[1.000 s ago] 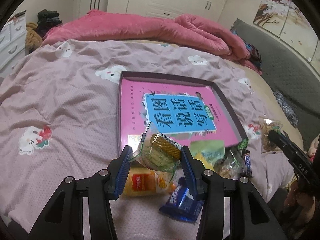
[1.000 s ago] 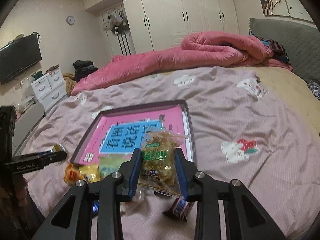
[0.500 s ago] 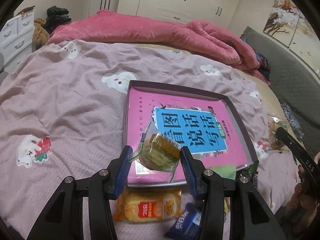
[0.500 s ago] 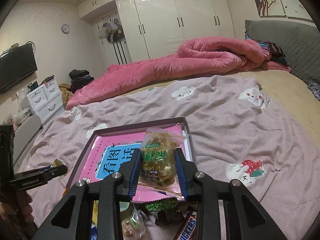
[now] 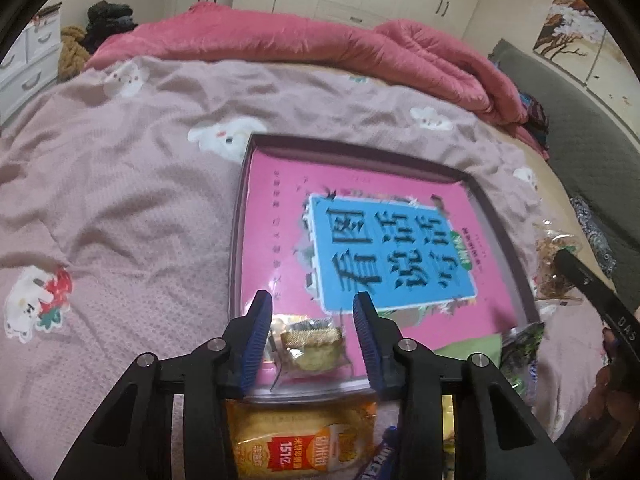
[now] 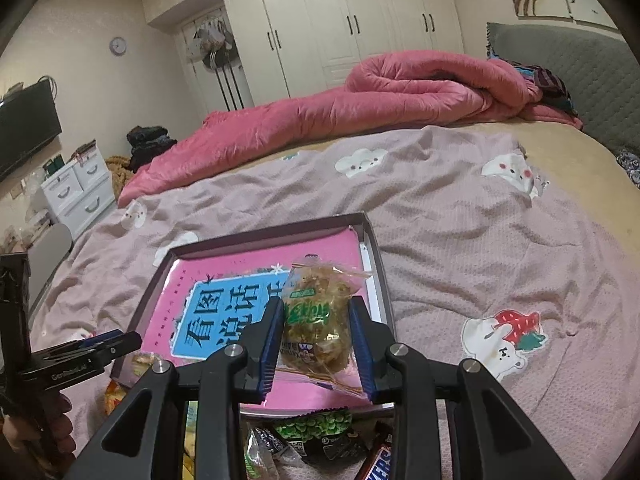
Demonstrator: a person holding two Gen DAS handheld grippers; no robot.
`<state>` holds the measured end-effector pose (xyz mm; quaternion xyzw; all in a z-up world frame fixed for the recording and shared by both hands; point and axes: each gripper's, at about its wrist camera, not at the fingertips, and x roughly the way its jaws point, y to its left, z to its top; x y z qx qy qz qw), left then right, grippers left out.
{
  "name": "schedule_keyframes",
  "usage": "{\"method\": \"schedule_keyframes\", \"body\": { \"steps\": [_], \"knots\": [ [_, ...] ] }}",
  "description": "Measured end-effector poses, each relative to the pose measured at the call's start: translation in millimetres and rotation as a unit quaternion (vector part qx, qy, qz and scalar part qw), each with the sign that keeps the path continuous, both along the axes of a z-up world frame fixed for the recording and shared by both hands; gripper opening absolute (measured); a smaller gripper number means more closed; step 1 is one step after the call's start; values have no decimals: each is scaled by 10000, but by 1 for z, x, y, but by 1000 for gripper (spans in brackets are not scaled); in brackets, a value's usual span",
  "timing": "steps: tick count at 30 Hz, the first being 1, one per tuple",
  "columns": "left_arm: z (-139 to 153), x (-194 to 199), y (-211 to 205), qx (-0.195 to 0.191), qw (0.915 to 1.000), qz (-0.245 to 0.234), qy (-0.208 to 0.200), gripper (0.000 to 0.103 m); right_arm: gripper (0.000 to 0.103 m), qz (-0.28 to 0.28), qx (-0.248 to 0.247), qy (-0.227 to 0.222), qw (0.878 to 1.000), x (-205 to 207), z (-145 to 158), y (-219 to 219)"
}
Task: Organize snacks
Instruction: 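Carry the cake packet into the tray with left tool while right tool carries the snack bag there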
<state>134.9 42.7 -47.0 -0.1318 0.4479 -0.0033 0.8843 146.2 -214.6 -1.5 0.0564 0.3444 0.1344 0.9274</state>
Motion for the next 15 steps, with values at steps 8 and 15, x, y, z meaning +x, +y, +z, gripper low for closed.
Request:
{"method": "schedule_keyframes", "body": {
  "steps": [8,15],
  "knots": [
    [-12,0,0,-20,9998,-53,164,43,33,38,49,395,9992,13,-20,-1],
    [-18,-3,-2,-17,9997,-179,178,43,33,44,-15,552,9985,22,-31,0]
  ]
}}
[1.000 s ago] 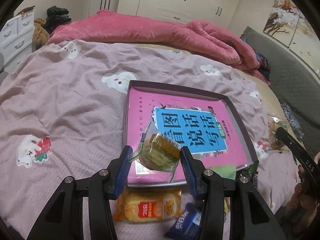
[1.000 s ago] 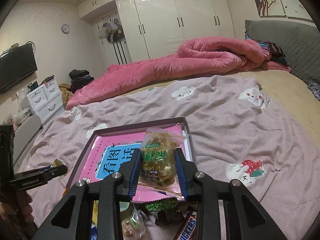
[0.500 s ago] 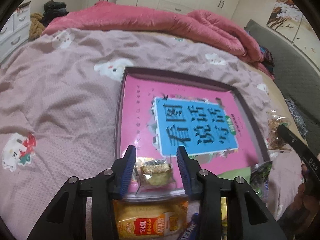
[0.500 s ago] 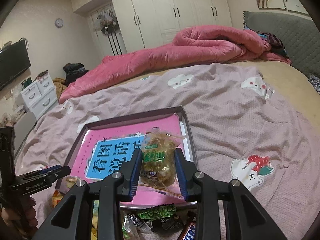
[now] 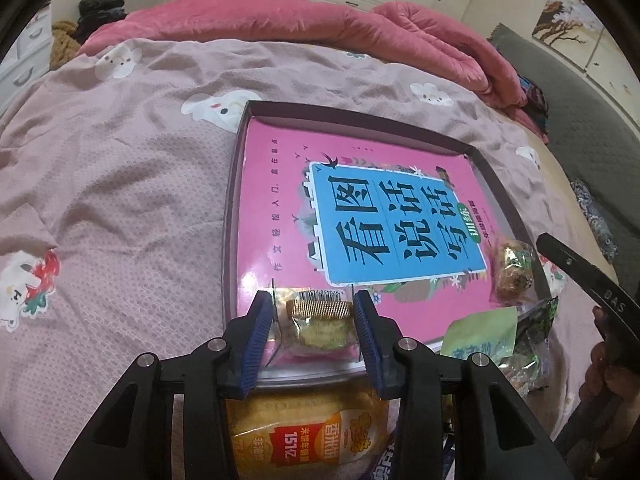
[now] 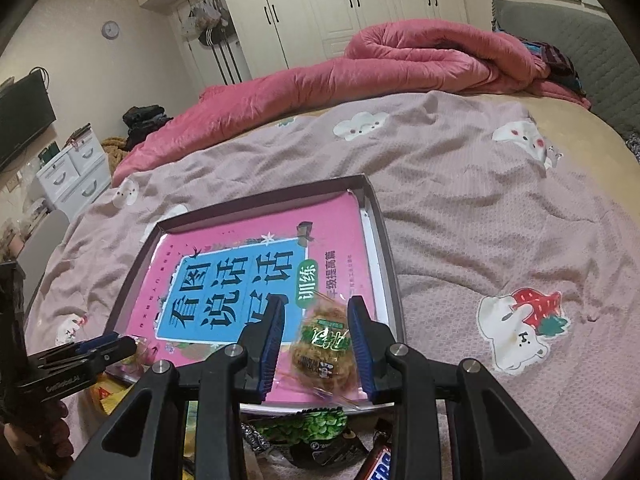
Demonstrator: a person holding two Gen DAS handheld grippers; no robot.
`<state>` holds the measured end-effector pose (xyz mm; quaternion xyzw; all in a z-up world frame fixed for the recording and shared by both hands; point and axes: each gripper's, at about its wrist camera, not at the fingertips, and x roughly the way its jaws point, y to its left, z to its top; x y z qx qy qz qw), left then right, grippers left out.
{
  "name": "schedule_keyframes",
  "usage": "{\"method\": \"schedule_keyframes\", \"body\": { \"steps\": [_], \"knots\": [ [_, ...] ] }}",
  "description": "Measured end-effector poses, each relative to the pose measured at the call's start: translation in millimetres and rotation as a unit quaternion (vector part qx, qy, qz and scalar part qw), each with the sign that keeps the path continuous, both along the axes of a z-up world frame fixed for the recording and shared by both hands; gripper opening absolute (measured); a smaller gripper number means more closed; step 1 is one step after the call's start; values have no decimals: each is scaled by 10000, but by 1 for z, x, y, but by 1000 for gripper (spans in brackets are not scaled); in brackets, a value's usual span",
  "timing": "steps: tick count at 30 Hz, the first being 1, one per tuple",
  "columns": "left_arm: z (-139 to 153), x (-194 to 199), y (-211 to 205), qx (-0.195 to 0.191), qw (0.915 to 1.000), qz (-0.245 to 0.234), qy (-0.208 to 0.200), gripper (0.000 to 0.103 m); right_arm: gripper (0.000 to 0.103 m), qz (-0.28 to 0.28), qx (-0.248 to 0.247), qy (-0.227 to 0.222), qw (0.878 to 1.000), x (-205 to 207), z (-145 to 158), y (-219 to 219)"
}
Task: Organize snacks
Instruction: 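Carry the cake packet into the tray with left tool while right tool carries the snack bag there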
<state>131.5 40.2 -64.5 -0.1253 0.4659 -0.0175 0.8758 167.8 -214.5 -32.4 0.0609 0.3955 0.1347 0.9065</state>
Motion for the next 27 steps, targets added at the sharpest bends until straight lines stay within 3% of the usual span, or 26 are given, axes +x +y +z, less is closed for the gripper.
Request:
{"method": "schedule_keyframes", "body": {
  "steps": [19,27],
  "knots": [
    [-2,-4,-2,13,10000,-88,8,44,33,57,-409,490,9979,-3,-22,5],
    [-1,-5,-2,-53,9999,-105,34,45,33,-47,-456,482,9978,-4,-23,1]
  ]
}}
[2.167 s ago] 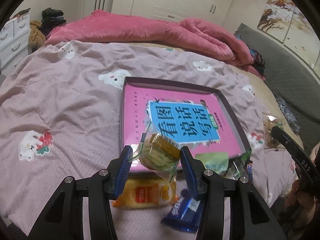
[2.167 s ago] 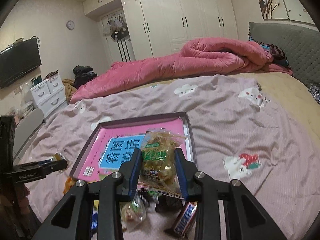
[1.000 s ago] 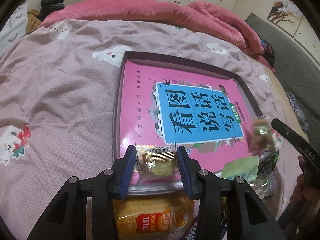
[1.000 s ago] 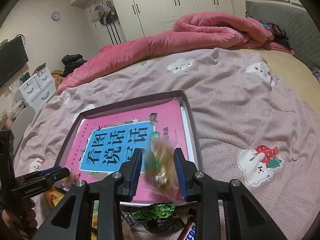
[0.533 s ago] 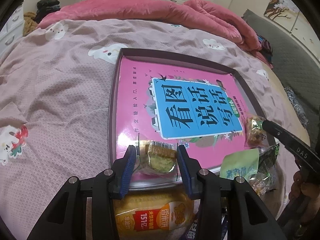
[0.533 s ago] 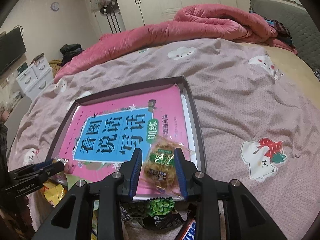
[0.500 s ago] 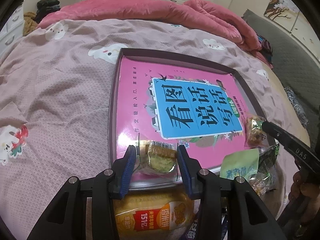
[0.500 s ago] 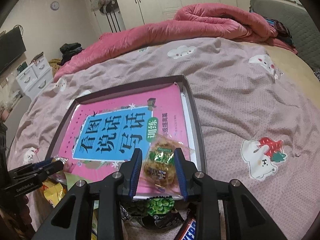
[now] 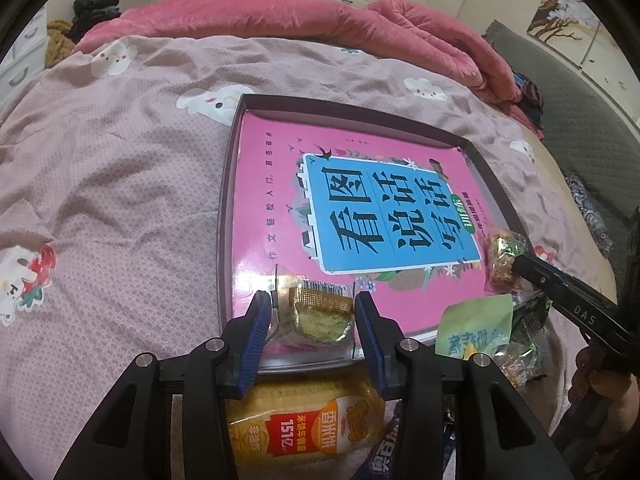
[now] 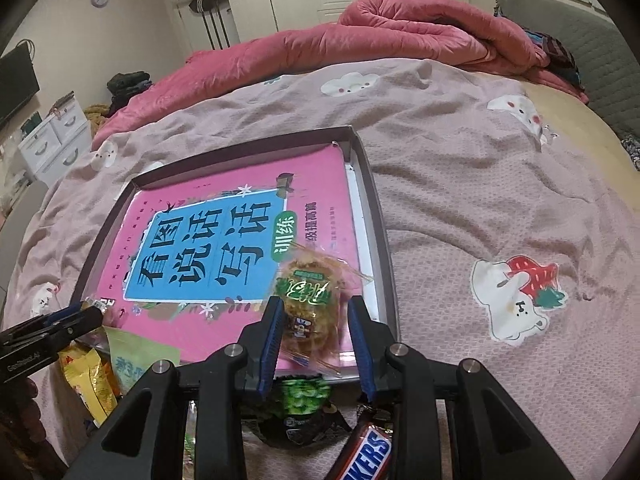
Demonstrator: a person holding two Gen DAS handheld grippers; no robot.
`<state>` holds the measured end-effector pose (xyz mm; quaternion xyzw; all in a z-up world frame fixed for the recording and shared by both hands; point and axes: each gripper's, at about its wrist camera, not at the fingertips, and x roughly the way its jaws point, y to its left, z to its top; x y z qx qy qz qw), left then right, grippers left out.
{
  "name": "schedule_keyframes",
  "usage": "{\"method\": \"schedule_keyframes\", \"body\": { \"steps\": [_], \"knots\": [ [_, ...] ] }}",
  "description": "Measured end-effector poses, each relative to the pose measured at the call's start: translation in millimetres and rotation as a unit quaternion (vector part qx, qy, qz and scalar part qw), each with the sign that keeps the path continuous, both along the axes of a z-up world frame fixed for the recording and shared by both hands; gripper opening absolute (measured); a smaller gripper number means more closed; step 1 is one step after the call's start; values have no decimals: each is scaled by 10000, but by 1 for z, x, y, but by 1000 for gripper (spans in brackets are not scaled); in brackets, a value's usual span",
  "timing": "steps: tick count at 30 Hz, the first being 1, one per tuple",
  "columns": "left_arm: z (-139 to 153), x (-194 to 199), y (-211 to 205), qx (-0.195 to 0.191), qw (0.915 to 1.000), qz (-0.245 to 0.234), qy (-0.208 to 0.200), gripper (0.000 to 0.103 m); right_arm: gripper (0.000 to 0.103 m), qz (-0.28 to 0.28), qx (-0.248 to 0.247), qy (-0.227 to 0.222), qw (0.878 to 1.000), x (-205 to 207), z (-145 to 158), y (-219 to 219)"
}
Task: Organize snacks
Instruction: 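Carry the cake packet into the tray with left tool while right tool carries the snack bag there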
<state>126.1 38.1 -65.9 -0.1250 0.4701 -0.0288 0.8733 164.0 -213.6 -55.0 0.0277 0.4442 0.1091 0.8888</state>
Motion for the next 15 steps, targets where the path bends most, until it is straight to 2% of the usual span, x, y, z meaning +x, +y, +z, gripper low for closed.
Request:
{"method": "schedule_keyframes", "body": {
  "steps": [15],
  "knots": [
    [10,-7,3,-97,9999,41,-117,57,33,-60,273,-221,9994,-6,15,-7]
  ]
}}
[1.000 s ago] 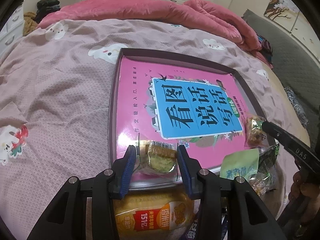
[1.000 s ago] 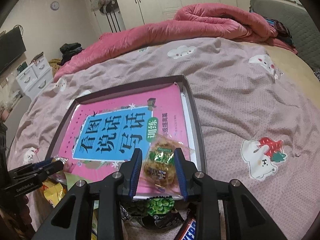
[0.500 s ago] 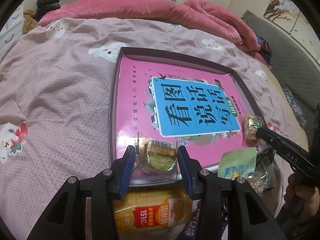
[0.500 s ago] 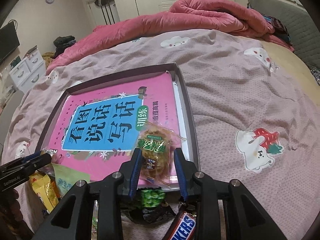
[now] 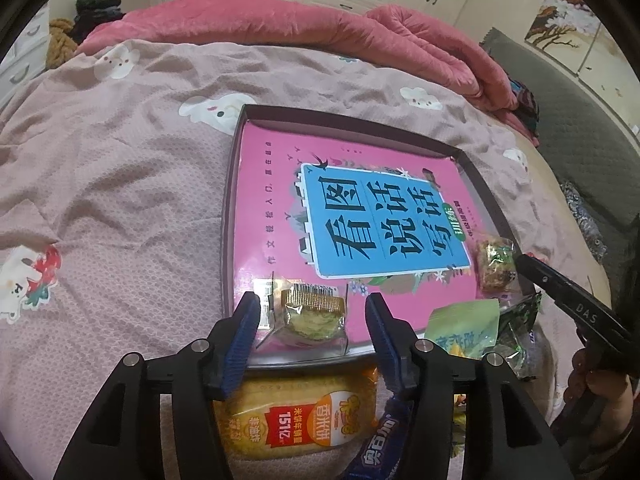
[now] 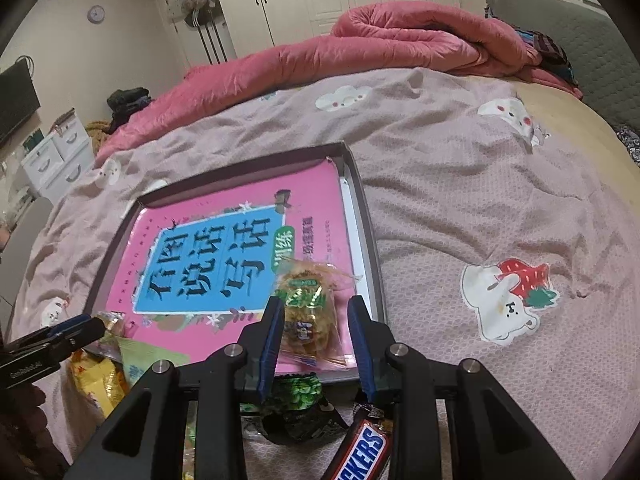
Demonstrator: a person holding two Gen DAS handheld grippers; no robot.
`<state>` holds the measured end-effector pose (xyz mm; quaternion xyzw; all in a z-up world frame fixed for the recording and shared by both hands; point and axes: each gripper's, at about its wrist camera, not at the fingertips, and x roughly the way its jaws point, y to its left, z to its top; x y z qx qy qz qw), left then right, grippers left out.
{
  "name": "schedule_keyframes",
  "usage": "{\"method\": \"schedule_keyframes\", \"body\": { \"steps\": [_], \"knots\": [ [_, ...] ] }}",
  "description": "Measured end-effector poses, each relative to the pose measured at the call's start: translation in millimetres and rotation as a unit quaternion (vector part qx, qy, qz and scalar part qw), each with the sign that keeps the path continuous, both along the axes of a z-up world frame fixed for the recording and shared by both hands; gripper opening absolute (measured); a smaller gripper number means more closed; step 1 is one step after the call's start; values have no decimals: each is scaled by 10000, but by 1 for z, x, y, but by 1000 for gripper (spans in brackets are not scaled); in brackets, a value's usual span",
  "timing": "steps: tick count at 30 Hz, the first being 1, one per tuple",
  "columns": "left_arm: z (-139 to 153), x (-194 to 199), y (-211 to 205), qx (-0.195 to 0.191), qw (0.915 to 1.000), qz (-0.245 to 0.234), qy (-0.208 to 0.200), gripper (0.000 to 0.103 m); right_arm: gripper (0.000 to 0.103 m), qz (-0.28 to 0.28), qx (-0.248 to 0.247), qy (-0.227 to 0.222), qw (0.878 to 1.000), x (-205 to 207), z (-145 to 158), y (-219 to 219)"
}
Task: Organize snacks
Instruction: 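Carry the cake packet into the tray with left tool while right tool carries the snack bag there, then open both tools to release the packets in the tray and withdraw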
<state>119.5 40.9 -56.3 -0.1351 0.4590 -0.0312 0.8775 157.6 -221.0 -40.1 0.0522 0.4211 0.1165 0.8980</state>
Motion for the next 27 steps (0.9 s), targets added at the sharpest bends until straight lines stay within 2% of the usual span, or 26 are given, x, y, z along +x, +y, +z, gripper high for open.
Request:
{"method": "schedule_keyframes", "body": {
  "steps": [9,19,27],
  "knots": [
    [9,-5,3,0,9999,65,-83,67,35,148,100,-247,9995,-8,16,4],
    [19,-11,3,50,9998,81,-197,74,48,258,213,-439,9985,-19,27,5],
    [32,-19,3,-15,9995,57,-326,75,55,289,366,-574,9973,-28,38,5]
  ]
}}
